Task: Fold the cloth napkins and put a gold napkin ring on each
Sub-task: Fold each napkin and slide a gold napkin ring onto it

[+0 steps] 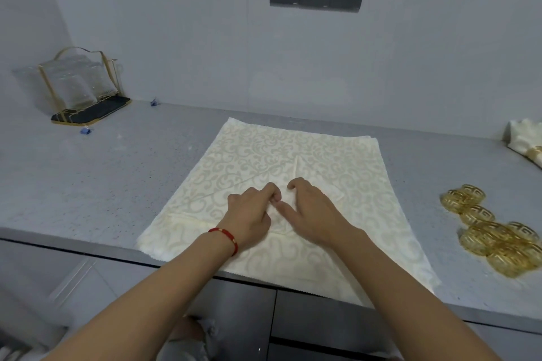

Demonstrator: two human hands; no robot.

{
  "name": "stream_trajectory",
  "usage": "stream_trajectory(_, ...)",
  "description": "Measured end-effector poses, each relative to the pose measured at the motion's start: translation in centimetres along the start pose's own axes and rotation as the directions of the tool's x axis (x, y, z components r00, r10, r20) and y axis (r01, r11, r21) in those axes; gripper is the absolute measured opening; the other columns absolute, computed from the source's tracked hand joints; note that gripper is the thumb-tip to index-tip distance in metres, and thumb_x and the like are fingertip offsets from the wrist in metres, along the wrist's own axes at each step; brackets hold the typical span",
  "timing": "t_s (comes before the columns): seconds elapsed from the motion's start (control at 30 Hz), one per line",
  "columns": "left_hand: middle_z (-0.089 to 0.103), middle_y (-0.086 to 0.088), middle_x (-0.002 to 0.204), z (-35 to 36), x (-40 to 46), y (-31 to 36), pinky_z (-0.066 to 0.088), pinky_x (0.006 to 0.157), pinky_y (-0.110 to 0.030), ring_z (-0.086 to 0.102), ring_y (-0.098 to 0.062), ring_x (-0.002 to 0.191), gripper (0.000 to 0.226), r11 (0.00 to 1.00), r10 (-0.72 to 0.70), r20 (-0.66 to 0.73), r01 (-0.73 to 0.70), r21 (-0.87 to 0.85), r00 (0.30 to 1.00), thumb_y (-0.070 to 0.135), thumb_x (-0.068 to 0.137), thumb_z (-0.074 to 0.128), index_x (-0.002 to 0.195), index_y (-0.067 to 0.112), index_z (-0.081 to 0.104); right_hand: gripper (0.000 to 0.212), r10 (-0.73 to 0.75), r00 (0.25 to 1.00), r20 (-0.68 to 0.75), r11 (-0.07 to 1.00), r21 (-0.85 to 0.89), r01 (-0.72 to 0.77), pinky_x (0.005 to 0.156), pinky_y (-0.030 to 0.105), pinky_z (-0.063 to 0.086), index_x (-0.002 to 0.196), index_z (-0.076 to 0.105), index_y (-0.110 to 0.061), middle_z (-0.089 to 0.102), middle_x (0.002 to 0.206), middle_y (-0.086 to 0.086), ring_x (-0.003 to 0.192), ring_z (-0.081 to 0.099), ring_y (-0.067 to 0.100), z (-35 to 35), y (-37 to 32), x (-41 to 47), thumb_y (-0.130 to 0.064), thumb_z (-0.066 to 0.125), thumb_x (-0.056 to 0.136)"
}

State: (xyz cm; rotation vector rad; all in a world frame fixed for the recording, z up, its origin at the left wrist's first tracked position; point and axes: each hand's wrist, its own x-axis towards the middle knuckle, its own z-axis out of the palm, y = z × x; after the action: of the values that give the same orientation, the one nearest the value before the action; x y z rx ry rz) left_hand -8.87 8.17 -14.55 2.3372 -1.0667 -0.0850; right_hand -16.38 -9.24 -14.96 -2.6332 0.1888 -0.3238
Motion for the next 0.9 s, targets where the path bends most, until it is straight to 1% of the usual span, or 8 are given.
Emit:
stream_trajectory(0.13,0.059,0.018,0.112,-0.6,0.0,0.1,0.034,0.099,-0.033,0.051,-0.004,0.100,0.051,0.997,-0.022,0.004,0.023,-0.077,1.000,-0.004,0.084,0.046,0.118,0.033,0.048,0.070,-0.036,0.999,0.020,0.984,-0.173,0.039,0.102,0.038,0.038,0.147,0.037,-0.022,0.045,0.134,-0.003,0.117,0.046,0.020,0.5,0.0,-0.9,-0.062,0.054,0.092)
stream_trajectory(0.27,0.061,0.005,0.120,-2.3,0.2,-2.9,0.028,0.094,-0.003,0.052,-0.011,0.113,0.042,1.000,-0.007,-0.192,0.006,-0.007,0.981,-0.012,0.084,0.052,0.112,0.016,0.066,0.063,-0.057,0.998,-0.026,0.991,-0.125,0.053,0.103,0.037,0.033,0.143,0.042,-0.024,0.042,0.126,-0.006,0.115,0.041,0.016,0.9,0.6,-1.4,-0.061,0.055,0.093)
stream_trajectory(0.33,0.063,-0.006,0.122,-3.6,0.1,-5.6,0.036,0.101,-0.018,0.054,-0.025,0.118,0.043,0.981,-0.016,-0.217,0.057,0.187,0.976,-0.011,0.084,0.057,0.118,0.012,0.067,0.062,-0.061,0.998,-0.033,0.993,-0.099,0.057,0.102,0.034,0.030,0.143,0.043,-0.024,0.041,0.126,-0.007,0.115,0.040,0.015,1.0,0.7,-1.4,-0.060,0.056,0.094)
stream_trajectory(0.47,0.057,-0.005,0.117,-7.1,-0.3,-8.0,0.049,0.092,-0.040,0.057,-0.026,0.105,0.047,0.874,-0.342,0.022,0.310,0.375,0.939,0.015,0.094,0.056,0.140,0.022,0.045,0.065,-0.057,0.998,-0.026,0.995,-0.080,0.055,0.102,0.032,0.028,0.146,0.041,-0.025,0.041,0.129,-0.006,0.117,0.039,0.015,1.0,0.8,-1.4,-0.059,0.058,0.093)
stream_trajectory(0.63,0.063,0.007,0.085,-11.3,0.2,-7.2,0.051,0.063,-0.028,0.057,-0.012,0.067,0.045,0.887,-0.461,0.401,0.425,0.180,0.792,0.032,0.091,0.068,0.129,0.040,0.047,0.068,-0.065,0.995,0.075,0.997,-0.042,0.068,0.111,0.036,0.029,0.148,0.038,-0.027,0.040,0.135,-0.008,0.123,0.038,0.014,0.0,1.4,-1.2,-0.061,0.058,0.092)
stream_trajectory(0.73,0.051,-0.003,0.080,-13.4,0.8,-7.1,0.043,0.060,-0.032,0.043,-0.019,0.065,0.053,0.847,-0.331,0.590,0.507,-0.157,0.736,0.021,0.084,0.081,0.126,0.045,0.059,0.068,-0.071,0.992,0.104,0.997,-0.011,0.073,0.112,0.036,0.029,0.147,0.038,-0.030,0.040,0.133,-0.011,0.122,0.037,0.012,-0.3,1.8,-1.4,-0.062,0.058,0.091)
stream_trajectory(0.8,0.060,-0.006,0.098,-13.7,1.3,-6.8,0.051,0.065,-0.030,0.055,-0.019,0.072,0.037,0.749,-0.254,0.607,0.550,-0.369,0.753,0.021,0.081,0.083,0.115,0.028,0.069,0.066,-0.082,0.993,0.089,0.996,-0.007,0.083,0.110,0.035,0.029,0.146,0.039,-0.031,0.040,0.131,-0.011,0.120,0.038,0.011,-0.1,2.0,-1.5,-0.062,0.059,0.091)
stream_trajectory(0.9,0.070,-0.014,0.100,-13.0,2.8,-5.2,0.059,0.057,-0.023,0.071,-0.019,0.071,0.021,0.414,-0.277,0.515,0.585,-0.697,0.811,0.013,0.084,0.075,0.104,0.005,0.071,0.065,-0.104,0.992,0.065,0.994,-0.025,0.106,0.107,0.033,0.029,0.144,0.041,-0.029,0.041,0.130,-0.011,0.117,0.039,0.011,0.1,2.1,-1.5,-0.062,0.059,0.091)
